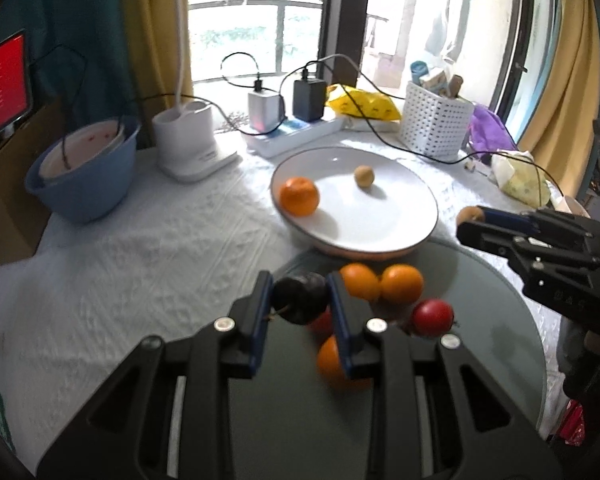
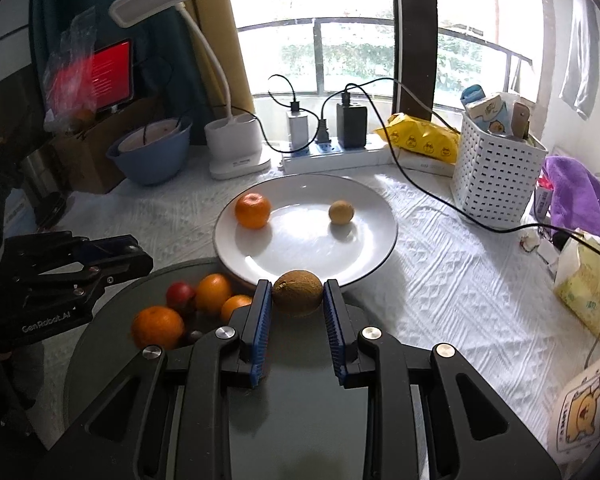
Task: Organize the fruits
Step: 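Carry the plum with the left tool while the right tool carries the kiwi to the plate, then release the kiwi from the right tool onto the plate while the left tool releases the plum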
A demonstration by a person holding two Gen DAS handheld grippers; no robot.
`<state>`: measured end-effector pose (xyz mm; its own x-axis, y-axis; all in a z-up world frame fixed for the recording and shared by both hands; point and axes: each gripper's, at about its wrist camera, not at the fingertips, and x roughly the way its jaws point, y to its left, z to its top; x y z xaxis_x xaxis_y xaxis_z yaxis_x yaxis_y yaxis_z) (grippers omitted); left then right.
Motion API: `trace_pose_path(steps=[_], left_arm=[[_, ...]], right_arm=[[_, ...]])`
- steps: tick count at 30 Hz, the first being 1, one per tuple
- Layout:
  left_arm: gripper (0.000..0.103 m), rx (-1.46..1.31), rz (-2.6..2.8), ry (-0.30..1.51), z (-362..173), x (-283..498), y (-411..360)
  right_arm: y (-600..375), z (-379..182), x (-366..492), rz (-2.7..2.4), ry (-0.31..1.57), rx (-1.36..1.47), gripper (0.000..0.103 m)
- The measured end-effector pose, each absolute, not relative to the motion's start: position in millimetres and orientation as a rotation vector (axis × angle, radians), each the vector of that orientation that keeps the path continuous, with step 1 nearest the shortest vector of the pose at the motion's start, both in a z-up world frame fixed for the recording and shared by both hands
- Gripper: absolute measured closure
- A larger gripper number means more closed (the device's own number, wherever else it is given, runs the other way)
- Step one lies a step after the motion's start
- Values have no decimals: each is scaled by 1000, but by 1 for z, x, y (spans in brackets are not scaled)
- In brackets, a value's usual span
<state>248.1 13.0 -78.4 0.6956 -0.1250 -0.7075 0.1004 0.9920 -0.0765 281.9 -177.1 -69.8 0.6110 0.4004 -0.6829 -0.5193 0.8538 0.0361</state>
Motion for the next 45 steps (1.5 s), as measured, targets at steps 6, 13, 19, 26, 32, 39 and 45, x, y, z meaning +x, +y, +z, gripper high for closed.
trace_pose_path(steps=[6, 13, 19, 26, 32, 39, 45], left_arm=[[74, -17, -172, 788, -78, 269, 1], [74, -11, -201, 795, -80, 298, -9], [74, -2, -220, 808, -85, 322, -15], [74, 18, -233, 837, -93, 344, -21], [74, 22, -248, 867, -100, 361, -28], [73, 19, -260, 875, -97, 369, -29], [66, 16, -254, 843, -86, 362, -26]], right_arm=[[-181, -74, 303, 518, 754, -168, 75], [-182, -83, 328, 507, 773, -165, 75], [-181, -91, 346, 500, 787, -159, 75], [-178, -99, 363, 485, 785, -173, 75], [-180, -106, 374, 476, 797, -158, 75], [-183, -102, 376, 453, 784, -148, 75], [-185, -94, 368, 445, 770, -153, 75]])
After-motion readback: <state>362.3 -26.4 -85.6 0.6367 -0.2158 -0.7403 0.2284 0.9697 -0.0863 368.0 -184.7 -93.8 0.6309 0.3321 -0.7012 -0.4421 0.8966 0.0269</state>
